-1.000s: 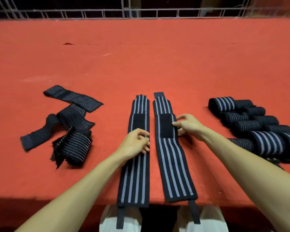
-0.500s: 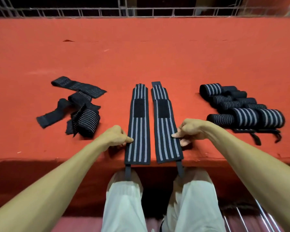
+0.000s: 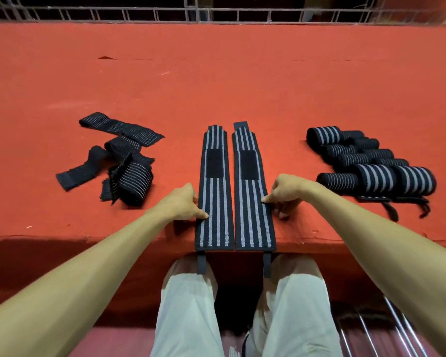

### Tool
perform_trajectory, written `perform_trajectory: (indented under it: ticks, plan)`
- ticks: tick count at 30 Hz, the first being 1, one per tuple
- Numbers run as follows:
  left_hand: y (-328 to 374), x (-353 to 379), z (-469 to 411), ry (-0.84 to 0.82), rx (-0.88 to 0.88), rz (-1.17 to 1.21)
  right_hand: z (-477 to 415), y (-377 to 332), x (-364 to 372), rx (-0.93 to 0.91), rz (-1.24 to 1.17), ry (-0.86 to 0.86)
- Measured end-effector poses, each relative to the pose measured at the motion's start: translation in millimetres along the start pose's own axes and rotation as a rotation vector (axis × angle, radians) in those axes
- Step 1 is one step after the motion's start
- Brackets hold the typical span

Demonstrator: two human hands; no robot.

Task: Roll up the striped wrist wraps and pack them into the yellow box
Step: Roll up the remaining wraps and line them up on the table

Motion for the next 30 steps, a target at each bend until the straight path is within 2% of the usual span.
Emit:
perform_trajectory:
  ticks: [6,10,18,20,23,26,30]
  plan:
    - [29,-34,-37,0.068,0.166,0.069,-36,-24,-39,-0.096,0.084,0.172]
    - [41,-55,-80,0.092,0.205,0.136,-76,-50,-73,-0.178,0.086,0.266]
    - [30,-81,-179,0.277,0.144,0.339,-167,-111,-113,-0.356,0.026,0.415]
    - [21,-83,-204,0.323,0.123,0.393,-185,-123,-114,-0.407,-0.069,0.444]
    - [9,-79,-228,0.438,0.098,0.442,-206,-137,-97,-0.49,-0.28,0.391]
    - [7,-80,-238,0.54,0.097,0.392,-228,-146,-82,-0.523,-0.15,0.404]
    - [12,-89,-268,0.51,0.039,0.316,-246,-155,-89,-0.517,-0.131,0.461]
Point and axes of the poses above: each hand's wrist, its own z-axis away from the middle knuckle, its own x-axis out of the palm, y = z × x, the point moved 10 cm from there along -z, towards the middle knuckle, and after that the axes turned 4 degrees about -z, right-handed, at the moved point
